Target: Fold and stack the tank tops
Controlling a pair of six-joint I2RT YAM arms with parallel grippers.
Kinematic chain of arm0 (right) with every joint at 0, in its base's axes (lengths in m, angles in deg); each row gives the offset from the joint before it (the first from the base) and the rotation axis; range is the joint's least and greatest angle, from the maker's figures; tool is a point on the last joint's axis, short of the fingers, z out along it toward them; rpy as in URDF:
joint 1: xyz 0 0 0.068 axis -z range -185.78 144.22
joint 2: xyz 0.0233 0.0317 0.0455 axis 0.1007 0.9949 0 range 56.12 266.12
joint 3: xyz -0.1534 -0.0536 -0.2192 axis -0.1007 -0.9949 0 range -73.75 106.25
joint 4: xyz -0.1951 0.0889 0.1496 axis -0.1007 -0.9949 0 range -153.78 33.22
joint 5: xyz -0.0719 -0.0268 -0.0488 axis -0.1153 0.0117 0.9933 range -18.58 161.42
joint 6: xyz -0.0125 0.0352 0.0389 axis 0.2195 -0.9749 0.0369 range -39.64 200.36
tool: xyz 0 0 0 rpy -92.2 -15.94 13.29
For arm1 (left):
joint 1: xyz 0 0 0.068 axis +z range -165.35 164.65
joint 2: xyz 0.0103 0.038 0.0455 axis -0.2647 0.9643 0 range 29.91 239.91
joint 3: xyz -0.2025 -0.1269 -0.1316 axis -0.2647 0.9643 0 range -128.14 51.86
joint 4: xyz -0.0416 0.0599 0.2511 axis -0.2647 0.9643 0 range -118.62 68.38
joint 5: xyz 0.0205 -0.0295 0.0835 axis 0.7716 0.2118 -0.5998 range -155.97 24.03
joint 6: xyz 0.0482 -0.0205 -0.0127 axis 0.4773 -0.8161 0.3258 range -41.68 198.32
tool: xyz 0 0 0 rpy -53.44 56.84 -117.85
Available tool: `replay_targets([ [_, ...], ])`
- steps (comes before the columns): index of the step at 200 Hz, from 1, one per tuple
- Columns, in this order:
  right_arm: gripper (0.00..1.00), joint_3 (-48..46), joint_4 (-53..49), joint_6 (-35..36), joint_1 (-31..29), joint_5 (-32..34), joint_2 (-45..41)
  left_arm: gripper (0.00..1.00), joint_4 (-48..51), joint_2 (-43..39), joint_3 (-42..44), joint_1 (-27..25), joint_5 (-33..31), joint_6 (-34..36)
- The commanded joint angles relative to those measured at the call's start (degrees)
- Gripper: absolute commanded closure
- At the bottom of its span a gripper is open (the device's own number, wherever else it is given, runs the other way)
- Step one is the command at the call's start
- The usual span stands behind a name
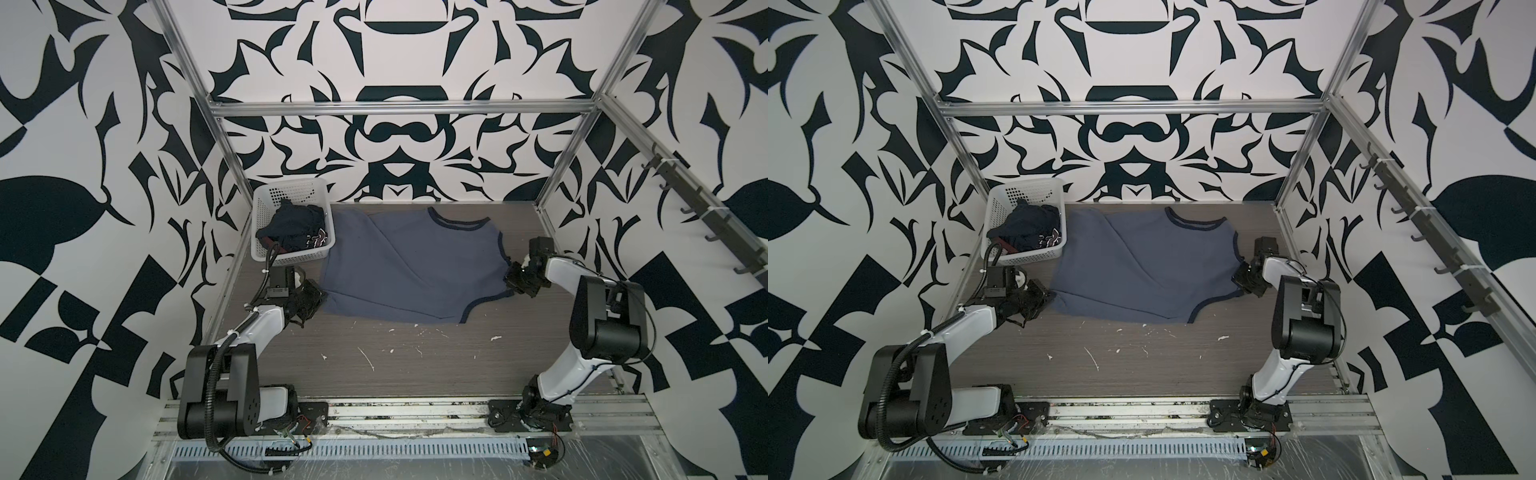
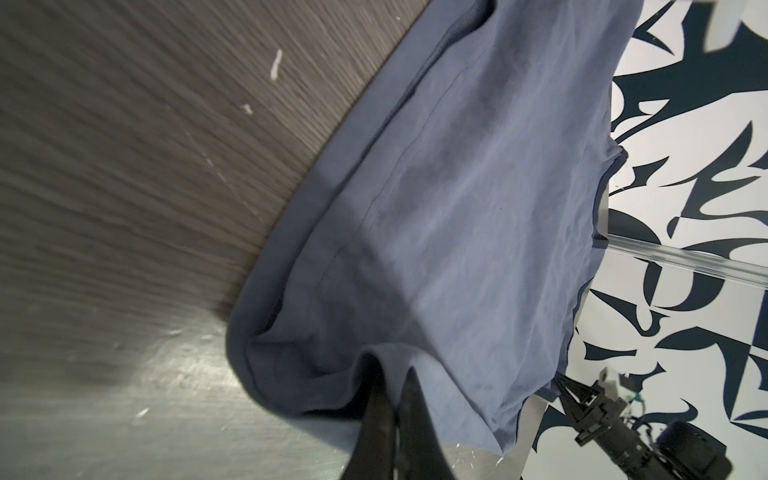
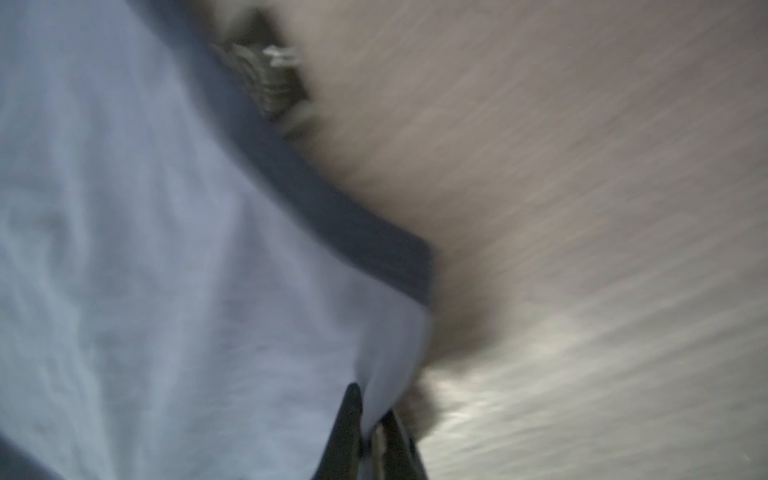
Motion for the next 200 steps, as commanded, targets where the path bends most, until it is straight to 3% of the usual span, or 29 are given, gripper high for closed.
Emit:
replay_targets([
  [1,0.95,7.74,-7.84,5.02,-6.48,10.25,2.39,1.0,-0.87,-0.28,0.08,0.27,0.13,-0.41],
  [13,0.95,12.41,-12.74,6.95,-9.4,13.64,5.52,1.0,-0.5,-0.37,-0.12,0.3,-0.04,-0.3],
  [27,0.86,15.57,-15.33,7.99,-11.52,15.43,8.26,1.0,-0.11,-0.48,-0.26,0.32,0.04,-0.13],
  [52,0.66,15.58,-14.45,9.09,-11.46,10.65,7.39,1.0,0.6,-0.76,-0.37,0.25,-0.51,0.47],
  [66,0.61,13.54,-12.6,9.09,-9.66,7.04,3.75,1.0,0.91,-0.76,-0.47,0.27,-0.41,0.65],
  [92,0.62,7.22,-7.38,7.05,-2.44,-4.01,-4.43,1.0,1.05,-0.42,-0.6,0.25,-0.51,0.95],
  [112,0.62,1.64,-2.72,3.69,3.21,-7.97,-9.28,1.0,1.0,-0.13,-0.77,0.29,-0.4,1.04],
  [145,0.67,-1.91,-1.23,1.52,8.17,-6.37,-7.24,1.0,1.0,-0.05,-0.94,0.26,-0.26,1.06],
  [170,0.67,-3.55,-0.69,1.16,9.09,-0.93,-4.9,1.0,1.38,-0.61,-0.86,0.3,-0.28,1.12],
  [200,0.68,-1.67,-0.77,1.61,8.0,-3.45,-0.71,1.0,1.36,-0.93,-0.51,0.27,-0.56,1.19],
])
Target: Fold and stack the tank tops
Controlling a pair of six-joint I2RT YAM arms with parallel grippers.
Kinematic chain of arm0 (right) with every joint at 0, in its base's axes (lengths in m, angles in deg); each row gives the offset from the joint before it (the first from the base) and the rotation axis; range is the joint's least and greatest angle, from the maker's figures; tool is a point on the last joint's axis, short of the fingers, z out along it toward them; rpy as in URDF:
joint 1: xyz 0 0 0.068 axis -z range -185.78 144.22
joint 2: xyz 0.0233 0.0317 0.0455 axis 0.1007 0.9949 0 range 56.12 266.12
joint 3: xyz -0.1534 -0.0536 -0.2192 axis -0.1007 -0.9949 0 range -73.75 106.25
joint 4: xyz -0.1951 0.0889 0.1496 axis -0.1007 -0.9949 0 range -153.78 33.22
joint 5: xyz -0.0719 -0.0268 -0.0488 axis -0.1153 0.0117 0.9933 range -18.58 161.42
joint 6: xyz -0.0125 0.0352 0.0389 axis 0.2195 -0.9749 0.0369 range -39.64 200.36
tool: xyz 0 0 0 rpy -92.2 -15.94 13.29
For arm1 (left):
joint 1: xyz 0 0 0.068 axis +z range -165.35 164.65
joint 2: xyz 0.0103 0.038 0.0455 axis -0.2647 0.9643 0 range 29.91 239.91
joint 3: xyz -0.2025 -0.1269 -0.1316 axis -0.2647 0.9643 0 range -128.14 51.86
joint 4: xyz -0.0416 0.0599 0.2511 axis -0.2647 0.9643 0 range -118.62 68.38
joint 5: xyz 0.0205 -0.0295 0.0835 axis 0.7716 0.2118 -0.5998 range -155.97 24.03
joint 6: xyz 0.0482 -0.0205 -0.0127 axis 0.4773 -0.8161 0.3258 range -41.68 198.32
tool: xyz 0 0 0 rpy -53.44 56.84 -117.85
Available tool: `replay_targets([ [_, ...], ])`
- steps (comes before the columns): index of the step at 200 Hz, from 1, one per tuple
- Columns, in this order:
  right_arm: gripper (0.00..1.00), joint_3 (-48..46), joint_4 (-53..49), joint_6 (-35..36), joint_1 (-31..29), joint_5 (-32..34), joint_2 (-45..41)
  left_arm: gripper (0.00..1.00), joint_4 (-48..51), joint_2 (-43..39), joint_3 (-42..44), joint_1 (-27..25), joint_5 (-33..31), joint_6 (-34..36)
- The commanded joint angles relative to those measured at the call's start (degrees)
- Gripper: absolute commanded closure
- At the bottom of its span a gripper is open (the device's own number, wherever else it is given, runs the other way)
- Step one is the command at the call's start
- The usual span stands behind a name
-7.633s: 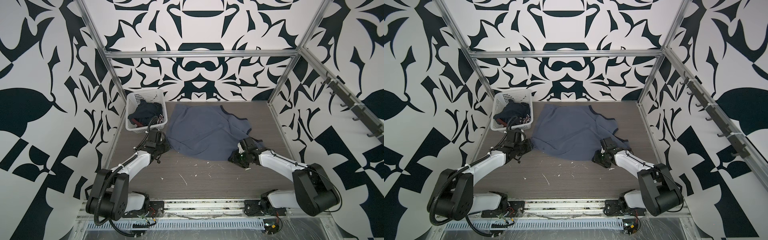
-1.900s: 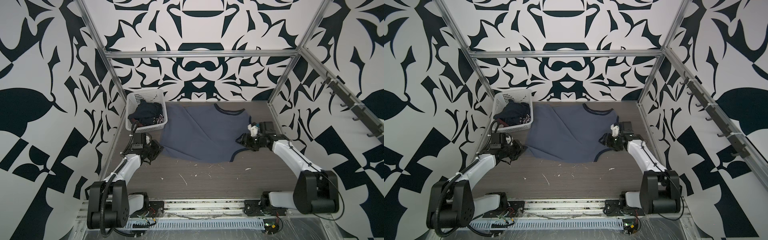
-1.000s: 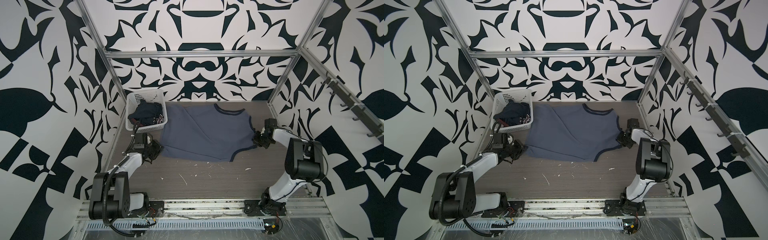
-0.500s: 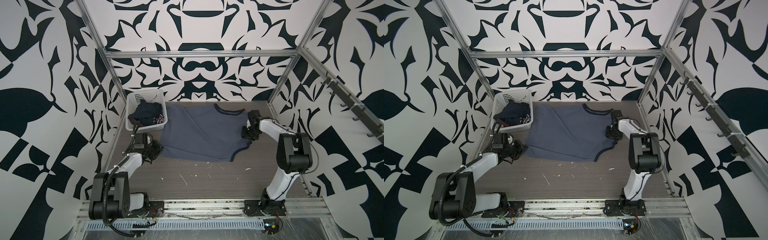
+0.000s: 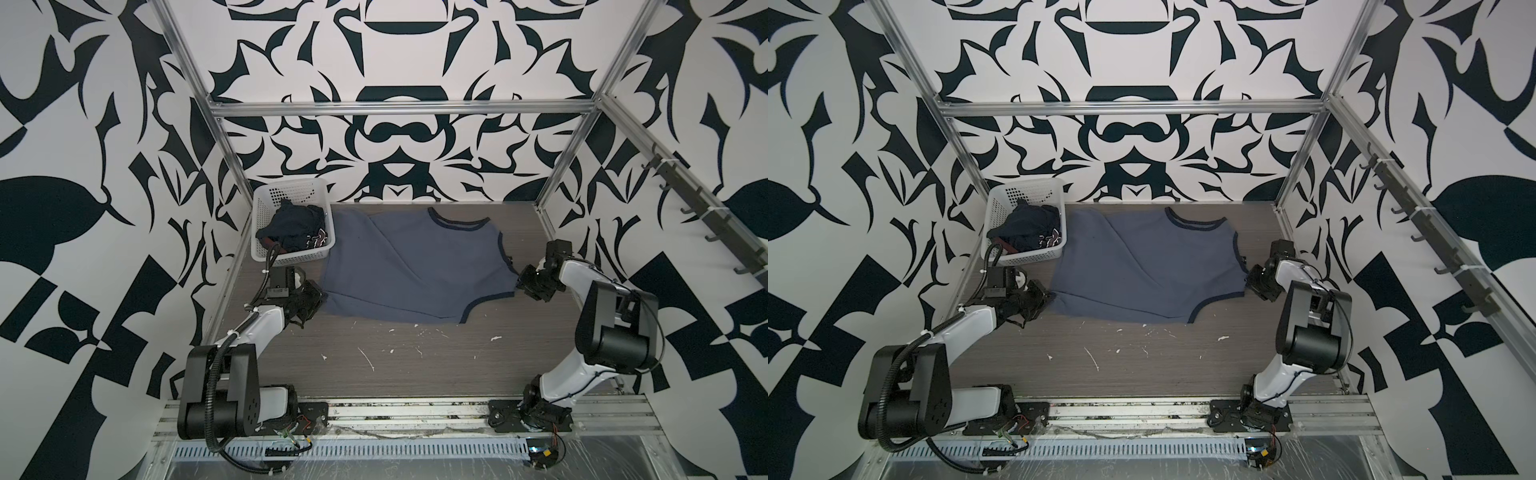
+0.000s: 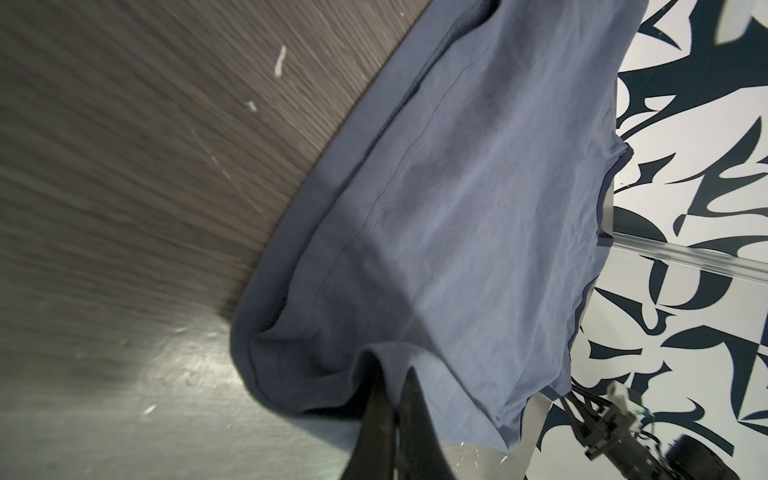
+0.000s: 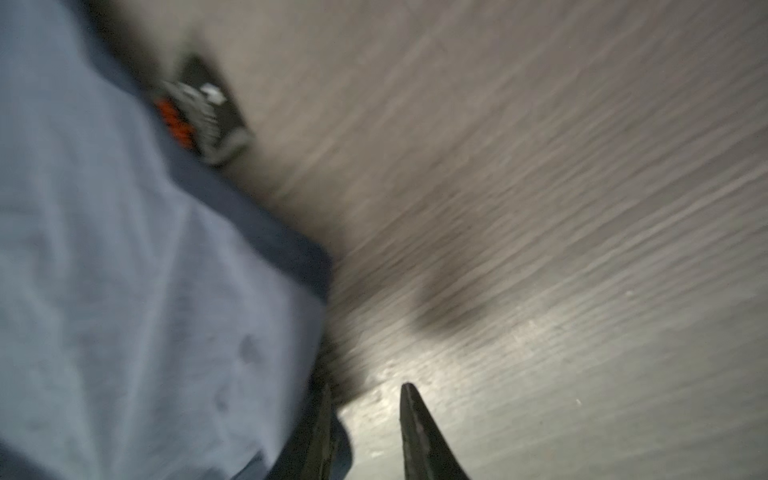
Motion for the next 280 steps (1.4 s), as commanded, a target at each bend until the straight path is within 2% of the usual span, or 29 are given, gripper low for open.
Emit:
replay_targets([
  [1,0.68,1.65,0.76,-0.28,-1.01,-0.69,1.24,1.0,0.72,-0.87,-0.54,0.29,-0.41,0.43],
  [46,0.56,4.1,1.22,1.31,-4.77,-5.32,1.43,1.0,0.73,-0.57,-0.73,0.27,-0.22,0.4],
  [117,0.57,8.93,-0.7,1.88,-7.71,-6.79,6.38,1.0,1.14,0.15,-1.43,0.27,-0.06,0.74],
  [146,0.63,8.7,-1.09,1.93,-8.03,-6.28,6.96,1.0,1.21,0.15,-1.17,0.29,-0.28,0.75],
  [172,0.75,7.71,-0.83,1.85,-8.0,-5.59,5.66,1.0,1.11,0.01,-0.9,0.27,-0.51,0.83],
  [192,0.91,7.0,-1.87,1.94,-7.9,-3.03,3.03,1.0,1.16,0.03,-0.9,0.32,-0.64,0.93],
  [212,1.0,6.13,-3.22,2.49,-7.57,1.19,-0.54,1.0,1.16,-0.24,-0.91,0.32,-0.95,0.94],
  [250,1.0,2.46,-4.15,2.06,-3.83,6.26,-5.77,1.0,2.21,-1.68,-0.28,0.32,-4.4,1.39],
  [264,1.0,0.98,-3.85,1.45,-2.34,6.76,-6.56,1.0,2.3,-4.6,0.34,0.4,-5.89,1.25],
  [280,0.92,-0.95,-3.02,0.7,-0.44,5.86,-6.68,1.0,2.22,-4.82,0.75,0.42,-6.03,1.11],
])
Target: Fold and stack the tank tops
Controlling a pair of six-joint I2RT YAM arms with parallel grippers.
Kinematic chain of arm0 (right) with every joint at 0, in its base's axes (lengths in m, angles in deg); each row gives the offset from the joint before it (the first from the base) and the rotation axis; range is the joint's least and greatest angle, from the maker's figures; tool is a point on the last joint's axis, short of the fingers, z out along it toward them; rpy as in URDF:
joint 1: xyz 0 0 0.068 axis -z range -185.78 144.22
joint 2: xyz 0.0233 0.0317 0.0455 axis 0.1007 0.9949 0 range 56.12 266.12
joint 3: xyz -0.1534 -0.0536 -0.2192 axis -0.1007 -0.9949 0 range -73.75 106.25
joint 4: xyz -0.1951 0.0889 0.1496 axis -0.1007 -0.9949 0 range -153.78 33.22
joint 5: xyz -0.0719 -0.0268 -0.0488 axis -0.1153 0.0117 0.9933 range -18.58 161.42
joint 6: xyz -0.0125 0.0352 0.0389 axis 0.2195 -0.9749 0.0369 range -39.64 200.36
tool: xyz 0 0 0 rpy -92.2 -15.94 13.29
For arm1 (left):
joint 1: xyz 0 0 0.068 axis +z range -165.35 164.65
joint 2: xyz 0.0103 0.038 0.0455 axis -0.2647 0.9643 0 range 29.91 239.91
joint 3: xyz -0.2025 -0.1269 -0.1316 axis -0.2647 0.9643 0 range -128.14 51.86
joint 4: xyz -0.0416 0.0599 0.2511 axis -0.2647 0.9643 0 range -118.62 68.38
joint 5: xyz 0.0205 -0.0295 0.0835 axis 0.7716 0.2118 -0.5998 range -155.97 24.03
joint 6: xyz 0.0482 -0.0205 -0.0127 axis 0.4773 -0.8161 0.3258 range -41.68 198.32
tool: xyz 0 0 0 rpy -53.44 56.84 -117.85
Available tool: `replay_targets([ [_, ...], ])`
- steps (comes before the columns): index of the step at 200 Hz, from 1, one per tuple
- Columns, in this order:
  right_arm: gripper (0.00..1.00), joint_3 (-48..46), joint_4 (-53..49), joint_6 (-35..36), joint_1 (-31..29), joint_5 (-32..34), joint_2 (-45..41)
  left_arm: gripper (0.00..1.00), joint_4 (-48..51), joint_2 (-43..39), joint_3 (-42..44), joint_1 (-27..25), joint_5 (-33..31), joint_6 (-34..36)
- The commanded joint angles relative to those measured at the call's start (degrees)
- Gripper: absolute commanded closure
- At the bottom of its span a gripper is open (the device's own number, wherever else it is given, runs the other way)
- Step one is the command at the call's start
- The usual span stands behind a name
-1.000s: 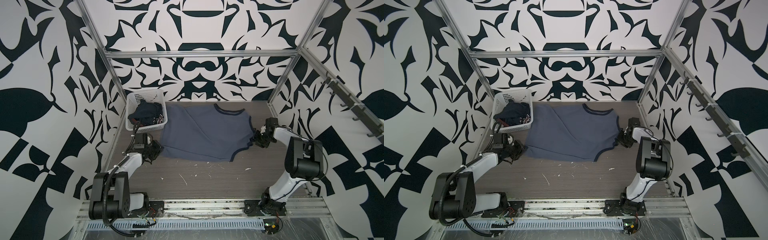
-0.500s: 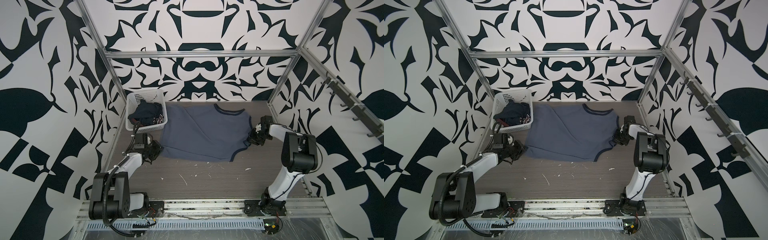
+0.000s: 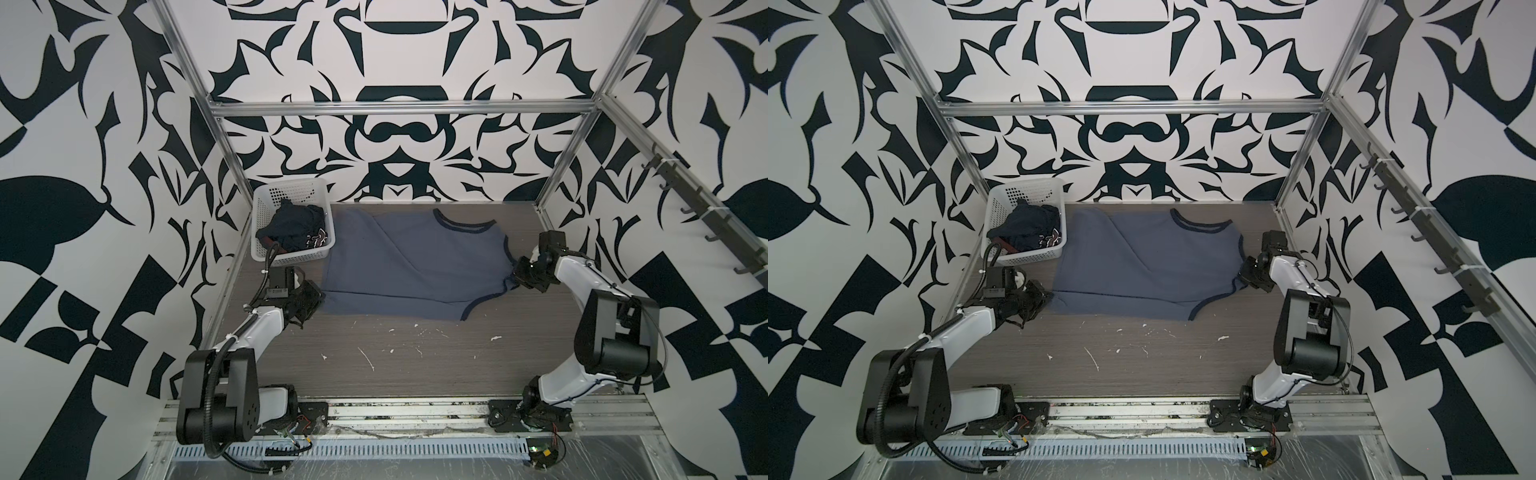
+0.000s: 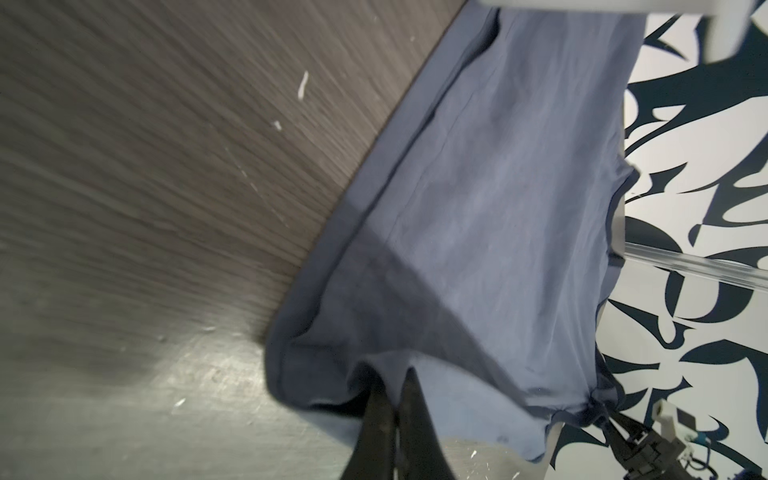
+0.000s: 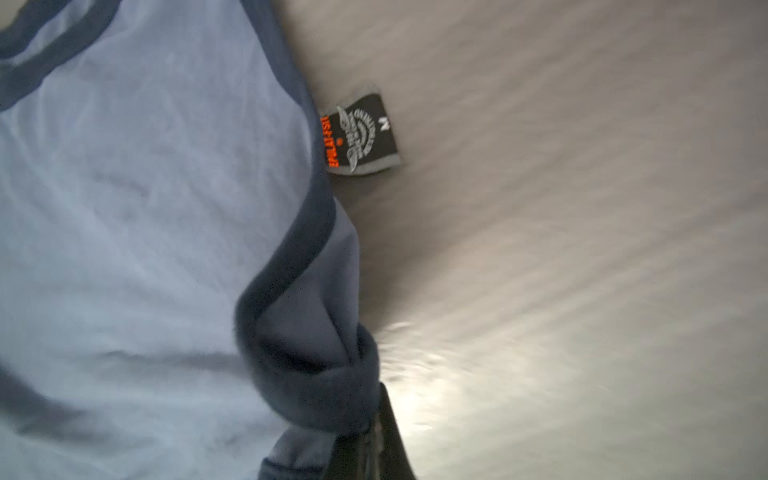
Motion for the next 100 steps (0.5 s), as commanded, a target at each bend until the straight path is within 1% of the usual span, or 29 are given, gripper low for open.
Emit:
replay_targets([
  [1,0.92,-2.65,-0.43,-0.99,2.56,2.51,-0.75,1.0,0.93,-2.0,0.73,0.46,-2.54,0.38],
  [15,0.86,-4.97,1.85,-2.67,4.73,-1.79,-0.11,1.0,1.01,-1.43,0.65,0.44,-1.43,0.71],
  [27,0.78,-6.75,3.76,-3.86,6.37,-5.74,0.83,1.0,0.57,-1.02,0.97,0.47,-0.26,0.74],
  [40,0.74,-8.35,5.45,-4.55,7.45,-8.2,1.14,1.0,-0.42,-0.55,1.33,0.49,1.15,0.72],
  [54,0.72,-10.08,6.58,-5.33,8.14,-7.99,-0.54,1.0,-1.32,-0.02,1.35,0.4,2.53,1.0],
  [76,0.7,-12.11,6.16,-5.52,8.31,-4.54,-5.55,1.0,-2.2,0.17,1.05,0.33,5.77,1.67],
  [79,0.69,-12.23,5.99,-5.53,8.31,-4.1,-6.16,1.0,-2.24,1.82,1.11,0.32,5.83,1.74],
  [84,0.68,-12.56,5.78,-5.59,8.4,-3.62,-7.06,1.0,-2.24,2.14,1.13,0.32,6.03,1.92],
  [100,0.64,-13.66,6.62,-5.85,8.5,-4.74,-8.35,1.0,-2.32,2.48,1.11,0.23,6.43,2.51],
])
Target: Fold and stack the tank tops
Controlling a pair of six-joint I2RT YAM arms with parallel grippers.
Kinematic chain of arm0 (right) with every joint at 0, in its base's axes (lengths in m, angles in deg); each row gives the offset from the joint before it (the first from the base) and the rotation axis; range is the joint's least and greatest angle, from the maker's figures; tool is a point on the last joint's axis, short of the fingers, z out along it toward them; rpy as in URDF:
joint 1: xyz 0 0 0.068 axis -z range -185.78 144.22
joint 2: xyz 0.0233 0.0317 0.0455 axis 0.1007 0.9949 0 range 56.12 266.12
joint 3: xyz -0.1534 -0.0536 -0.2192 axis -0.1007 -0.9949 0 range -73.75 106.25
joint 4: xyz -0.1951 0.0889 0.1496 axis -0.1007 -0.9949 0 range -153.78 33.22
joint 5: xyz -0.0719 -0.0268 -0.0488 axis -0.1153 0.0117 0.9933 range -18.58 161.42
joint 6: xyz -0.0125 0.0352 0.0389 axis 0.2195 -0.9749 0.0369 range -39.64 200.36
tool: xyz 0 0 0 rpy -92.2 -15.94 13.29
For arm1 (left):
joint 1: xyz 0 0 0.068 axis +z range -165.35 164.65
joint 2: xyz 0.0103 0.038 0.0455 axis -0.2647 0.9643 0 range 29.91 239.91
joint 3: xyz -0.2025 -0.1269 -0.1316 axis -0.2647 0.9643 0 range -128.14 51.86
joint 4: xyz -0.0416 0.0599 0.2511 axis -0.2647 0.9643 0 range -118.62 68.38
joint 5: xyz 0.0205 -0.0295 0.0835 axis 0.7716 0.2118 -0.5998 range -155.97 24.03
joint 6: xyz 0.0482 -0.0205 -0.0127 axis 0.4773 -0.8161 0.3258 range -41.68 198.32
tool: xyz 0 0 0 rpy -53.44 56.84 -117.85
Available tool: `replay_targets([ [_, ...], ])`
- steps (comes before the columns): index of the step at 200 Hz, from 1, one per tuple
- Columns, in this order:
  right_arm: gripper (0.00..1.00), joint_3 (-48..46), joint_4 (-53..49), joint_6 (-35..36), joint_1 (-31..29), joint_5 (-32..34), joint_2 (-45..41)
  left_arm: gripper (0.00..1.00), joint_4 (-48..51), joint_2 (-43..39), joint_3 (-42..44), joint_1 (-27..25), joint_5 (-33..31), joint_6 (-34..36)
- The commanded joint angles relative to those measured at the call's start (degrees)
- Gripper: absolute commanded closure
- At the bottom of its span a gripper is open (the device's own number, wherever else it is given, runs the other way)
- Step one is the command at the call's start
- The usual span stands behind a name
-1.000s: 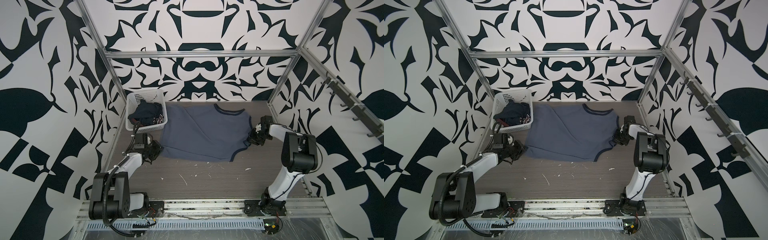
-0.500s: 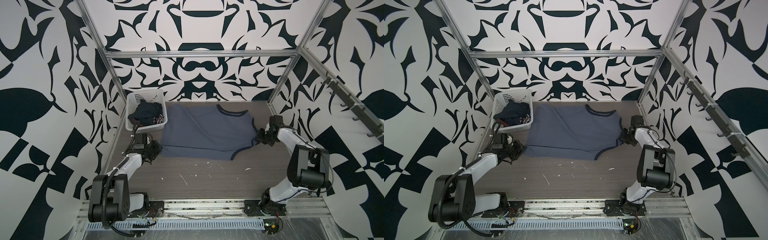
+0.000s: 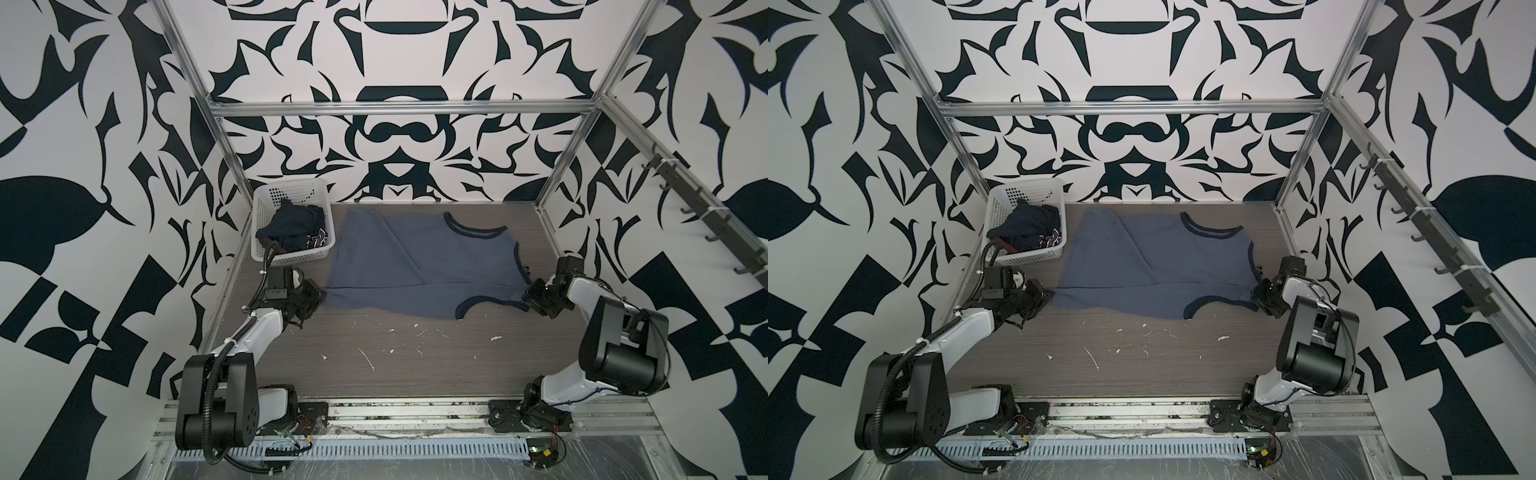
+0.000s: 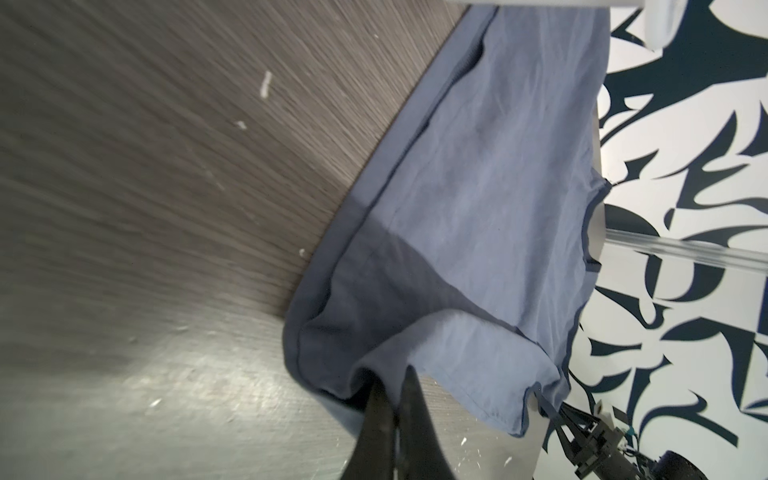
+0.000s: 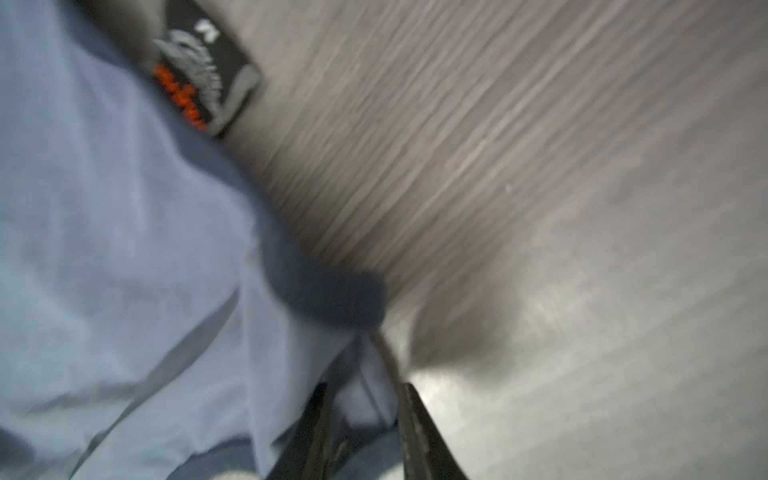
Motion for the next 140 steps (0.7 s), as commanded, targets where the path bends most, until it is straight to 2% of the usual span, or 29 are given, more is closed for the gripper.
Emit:
replay_targets([
  [1,0.64,-0.9,0.95,-0.82,0.2,0.11,-3.19,1.0,-0.64,1.49,0.73,0.03,2.56,1.49],
  [21,0.61,-1.15,2.22,-1.02,0.18,-3.45,-1.46,1.0,-0.58,2.42,0.72,0.0,2.95,1.79],
  [59,0.61,-0.34,2.87,-1.01,0.16,-4.56,3.39,1.0,-1.0,3.26,1.31,0.0,2.45,1.75],
  [83,0.73,-0.38,3.23,-1.08,0.22,-3.53,4.03,1.0,-1.34,3.25,1.67,-0.03,2.24,1.79],
  [88,0.78,-0.4,2.99,-1.08,0.28,-2.63,3.63,1.0,-1.3,3.18,1.76,-0.04,2.19,1.79],
  [100,1.0,-0.96,2.74,-1.49,0.48,-0.06,1.86,1.0,-1.43,2.7,2.1,0.01,1.74,1.78],
  [140,1.0,-1.3,-0.29,-2.14,2.64,6.99,-5.3,1.0,-2.04,1.03,3.56,0.01,2.24,1.81],
])
